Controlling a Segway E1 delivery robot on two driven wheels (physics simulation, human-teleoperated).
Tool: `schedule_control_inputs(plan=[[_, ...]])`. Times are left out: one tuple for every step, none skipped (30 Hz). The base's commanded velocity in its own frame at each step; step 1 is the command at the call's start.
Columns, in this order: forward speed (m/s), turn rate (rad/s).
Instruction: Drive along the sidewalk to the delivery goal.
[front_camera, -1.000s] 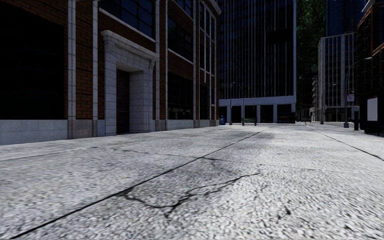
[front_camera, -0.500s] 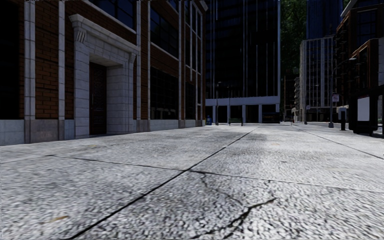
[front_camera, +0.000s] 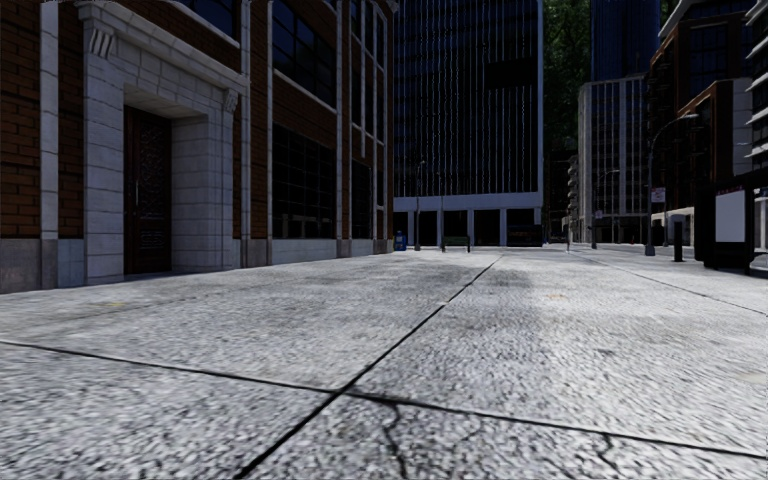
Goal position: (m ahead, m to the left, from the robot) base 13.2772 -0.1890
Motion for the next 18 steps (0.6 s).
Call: schedule_control_inputs(plan=[[2.0, 0.0], [2.0, 0.0], [2.0, 0.0], [2.0, 0.0], [2.0, 0.0], [2.0, 0.0], [2.0, 0.0], [2.0, 0.0], [2.0, 0.0], [2.0, 0.0], [2.0, 0.0], [2.0, 0.0], [2.0, 0.0], [2.0, 0.0], [2.0, 0.0], [2.0, 0.0], [2.0, 0.0], [2.0, 0.0]])
